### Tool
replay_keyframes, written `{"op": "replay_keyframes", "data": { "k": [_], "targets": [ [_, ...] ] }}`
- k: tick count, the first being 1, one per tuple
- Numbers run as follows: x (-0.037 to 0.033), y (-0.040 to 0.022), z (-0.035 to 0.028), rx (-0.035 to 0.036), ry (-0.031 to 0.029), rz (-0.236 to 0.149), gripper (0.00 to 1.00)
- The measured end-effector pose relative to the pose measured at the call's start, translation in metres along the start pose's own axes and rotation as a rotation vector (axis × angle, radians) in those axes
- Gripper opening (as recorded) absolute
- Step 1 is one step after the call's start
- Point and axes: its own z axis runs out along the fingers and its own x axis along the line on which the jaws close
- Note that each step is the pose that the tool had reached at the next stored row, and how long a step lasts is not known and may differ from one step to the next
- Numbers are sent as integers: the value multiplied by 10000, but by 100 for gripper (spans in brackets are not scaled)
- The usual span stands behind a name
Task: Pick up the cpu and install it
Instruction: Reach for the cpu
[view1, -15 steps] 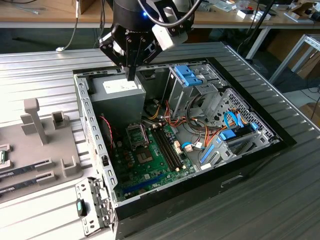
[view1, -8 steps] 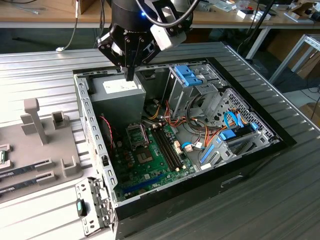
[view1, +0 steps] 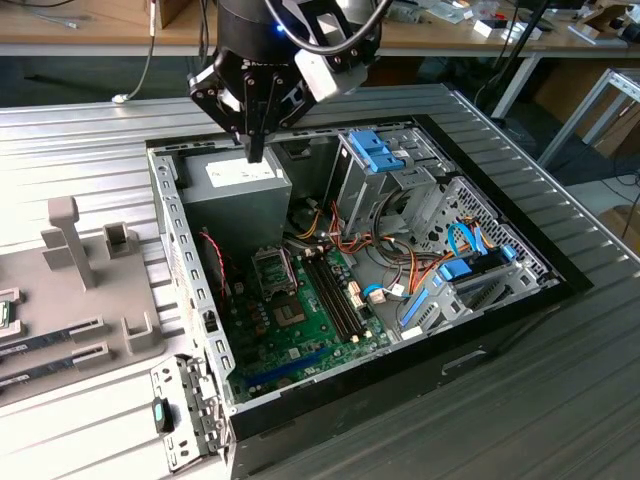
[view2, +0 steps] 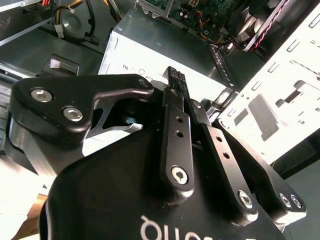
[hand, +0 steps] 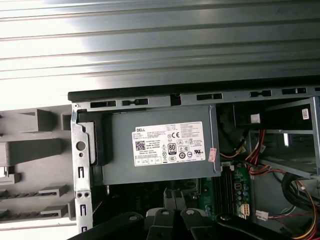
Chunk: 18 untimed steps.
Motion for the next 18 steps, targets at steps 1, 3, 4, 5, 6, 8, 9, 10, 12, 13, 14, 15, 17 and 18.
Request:
{"op": "replay_keyframes", "data": {
  "k": [1,3,4,5,6,8,9,10,12,13,14,15,17,18],
  "targets": [
    [5,0,0,0,0,1,11],
    [13,-1,0,0,0,1,11],
    [17,-1,0,0,0,0,11],
    [26,-2,-1,0,0,1,11],
    [31,-2,-1,0,0,1,11],
    [46,-3,-1,1,0,1,11],
    [53,-4,-2,0,0,1,11],
    [59,-4,-2,0,0,1,11],
    [71,-5,-2,0,0,1,11],
    [83,-7,-2,0,0,1,11],
    [91,-7,-3,0,0,1,11],
    [99,-8,-3,1,0,0,11],
    [119,-9,-3,-1,0,1,11],
    [126,-10,-4,0,0,1,11]
  ]
}}
